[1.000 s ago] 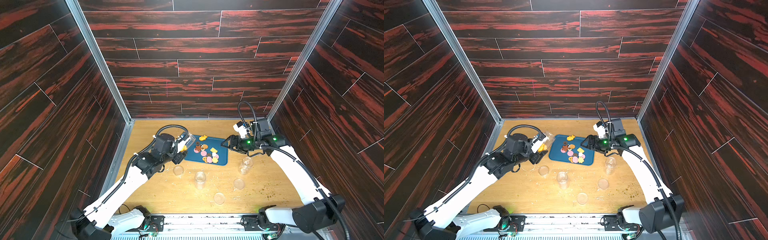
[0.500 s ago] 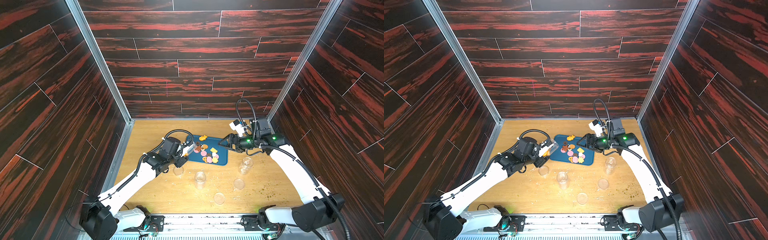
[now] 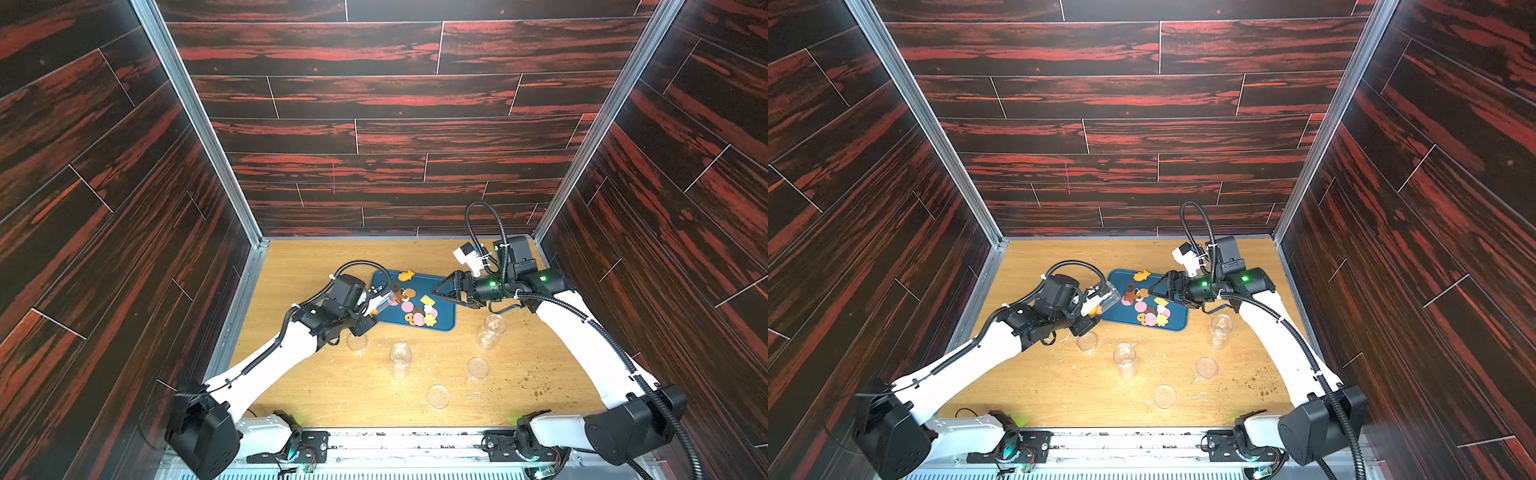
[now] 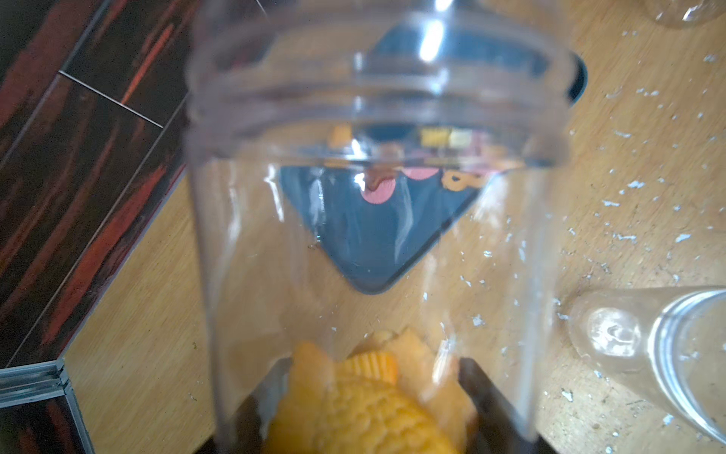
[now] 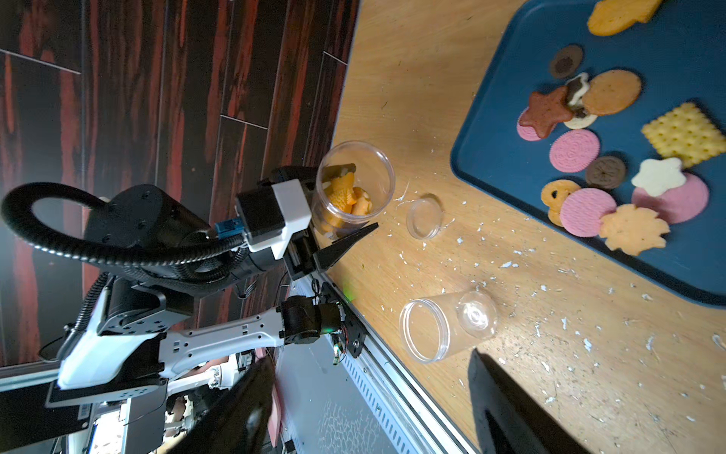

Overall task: Pour the cookies out of the jar
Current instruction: Pour the cookies in the jar onto the tray.

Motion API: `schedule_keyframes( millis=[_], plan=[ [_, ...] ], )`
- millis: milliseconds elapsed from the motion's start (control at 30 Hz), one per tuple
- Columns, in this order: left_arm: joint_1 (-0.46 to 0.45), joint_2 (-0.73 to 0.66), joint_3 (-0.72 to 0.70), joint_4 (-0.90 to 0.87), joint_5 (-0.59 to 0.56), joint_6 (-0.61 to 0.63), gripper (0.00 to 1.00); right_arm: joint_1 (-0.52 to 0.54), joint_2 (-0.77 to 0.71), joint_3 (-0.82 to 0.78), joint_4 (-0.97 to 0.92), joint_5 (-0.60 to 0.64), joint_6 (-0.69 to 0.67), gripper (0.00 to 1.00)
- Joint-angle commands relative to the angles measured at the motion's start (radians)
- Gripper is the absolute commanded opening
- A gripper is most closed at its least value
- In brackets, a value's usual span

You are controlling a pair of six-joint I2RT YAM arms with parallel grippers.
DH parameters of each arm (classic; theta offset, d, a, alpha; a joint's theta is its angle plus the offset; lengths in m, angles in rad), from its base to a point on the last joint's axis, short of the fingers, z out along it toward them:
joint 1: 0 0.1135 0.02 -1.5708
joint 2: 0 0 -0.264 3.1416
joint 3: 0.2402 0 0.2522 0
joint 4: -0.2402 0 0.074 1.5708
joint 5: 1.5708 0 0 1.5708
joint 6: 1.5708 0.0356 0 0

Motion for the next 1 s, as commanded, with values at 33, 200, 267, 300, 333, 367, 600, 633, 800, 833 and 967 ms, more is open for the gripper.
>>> schedule_keyframes(
  millis=[33,200,267,300,333,367,600,633,800,833,967],
  plan=[
    [-0.002,0.019,-0.004,0.015,-0.003,0.004,0.56,0.003,-0.023,0.059,-0.071,0.070,-0.015,0.81],
    [-0.002,0.047,-0.040,0.053,0.018,-0.011,0.56,0.003,0.014,0.132,-0.087,0.104,0.022,0.81],
    [-0.002,0.069,-0.036,0.046,0.003,-0.035,0.56,0.003,0.039,0.176,-0.111,0.118,0.028,0.82],
    [-0.002,0.083,-0.029,0.035,-0.009,-0.051,0.56,0.003,0.053,0.201,-0.123,0.125,0.033,0.81],
    [-0.002,0.092,-0.027,0.027,-0.014,-0.061,0.56,0.002,0.064,0.220,-0.134,0.131,0.038,0.81],
    [-0.002,0.099,-0.029,0.026,-0.019,-0.076,0.56,0.003,0.078,0.246,-0.143,0.132,0.044,0.81],
    [-0.002,0.134,-0.049,0.034,0.009,-0.094,0.56,0.004,0.116,0.318,-0.162,0.182,0.112,0.82],
    [-0.002,0.142,-0.055,0.037,0.010,-0.089,0.56,0.003,0.116,0.318,-0.158,0.185,0.121,0.82],
    [-0.002,0.197,-0.051,0.044,0.008,-0.077,0.56,0.005,0.100,0.287,-0.124,0.199,0.161,0.81],
    [-0.002,0.208,-0.041,0.035,0.010,-0.076,0.56,0.004,0.097,0.277,-0.113,0.199,0.164,0.81],
    [-0.002,0.250,-0.012,0.013,0.015,-0.066,0.56,0.004,0.129,0.303,-0.106,0.194,0.130,0.82]
  ],
)
